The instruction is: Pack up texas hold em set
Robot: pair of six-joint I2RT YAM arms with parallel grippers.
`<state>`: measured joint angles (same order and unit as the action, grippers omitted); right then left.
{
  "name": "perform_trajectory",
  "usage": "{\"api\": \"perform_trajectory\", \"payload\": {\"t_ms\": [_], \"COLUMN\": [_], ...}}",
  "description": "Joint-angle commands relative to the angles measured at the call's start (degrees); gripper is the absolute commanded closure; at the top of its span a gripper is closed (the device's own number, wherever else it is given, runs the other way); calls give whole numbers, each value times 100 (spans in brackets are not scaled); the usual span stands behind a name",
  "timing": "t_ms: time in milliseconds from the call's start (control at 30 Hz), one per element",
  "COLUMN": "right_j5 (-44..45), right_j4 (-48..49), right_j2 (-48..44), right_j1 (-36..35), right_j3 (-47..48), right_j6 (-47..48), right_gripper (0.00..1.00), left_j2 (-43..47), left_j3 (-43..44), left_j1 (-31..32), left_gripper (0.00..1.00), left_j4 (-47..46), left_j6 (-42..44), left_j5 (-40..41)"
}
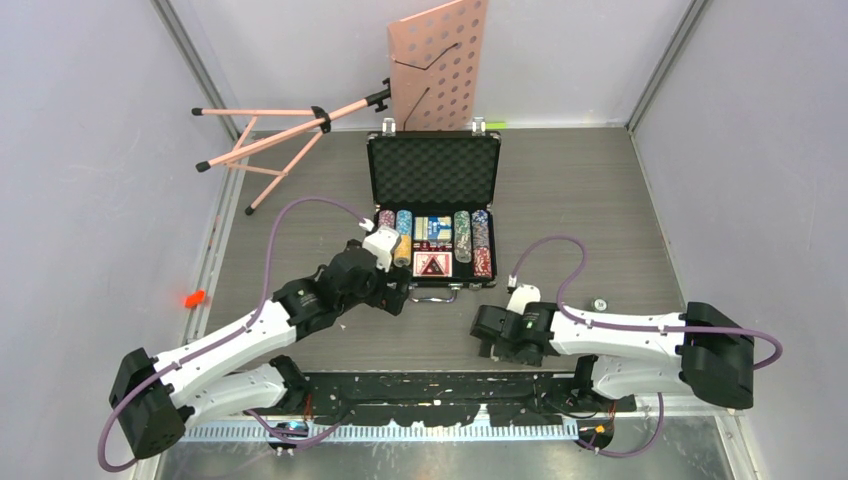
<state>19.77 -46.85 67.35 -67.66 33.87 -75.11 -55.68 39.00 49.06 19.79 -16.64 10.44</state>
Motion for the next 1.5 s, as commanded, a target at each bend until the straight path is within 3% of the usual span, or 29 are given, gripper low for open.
{"api": "perform_trajectory", "payload": {"t_ms": [0, 467, 600, 700, 767, 967, 1100, 1167, 1333, 1467], "right_j5": [15, 2, 9, -29, -69, 149, 191, 219, 375, 129], "right_j4": [354, 197, 137, 198, 262, 269, 459, 491, -437, -400], "right_j2": [-105, 906, 1101, 1066, 939, 324, 77, -33, 119, 151], "right_j1": [-19, 21, 24, 59, 75, 78, 77, 83, 261, 317], "right_j3": [-89, 280, 404, 419, 449, 827, 985, 975, 1144, 823], "right_j6": [-411, -75, 34, 94, 160, 571, 1203, 1402, 1079, 850], "right_gripper": [22, 35, 43, 59, 64, 65, 67, 66, 34, 32], "left_j2": [150, 60, 67, 77, 85, -15, -196, -288, -408, -378], "left_j3": [-75, -26, -20, -15, -16, -51, -33, -35, 107, 159], "left_j1": [-19, -19, -19, -19, -15, -19, -19, -19, -19, -19], "left_gripper": [0, 0, 0, 0, 0, 0, 0, 0, 0, 0], "left_j4": [-75, -82, -77, -55, -55, -29, -324, -528, -339, -221], "left_j6": [-331, -296, -296, -296, -309, -492, -969, -1166, -1211, -1156], "left_j5": [400, 327, 304, 248, 194, -180, -958, -1347, -1327, -1250]}}
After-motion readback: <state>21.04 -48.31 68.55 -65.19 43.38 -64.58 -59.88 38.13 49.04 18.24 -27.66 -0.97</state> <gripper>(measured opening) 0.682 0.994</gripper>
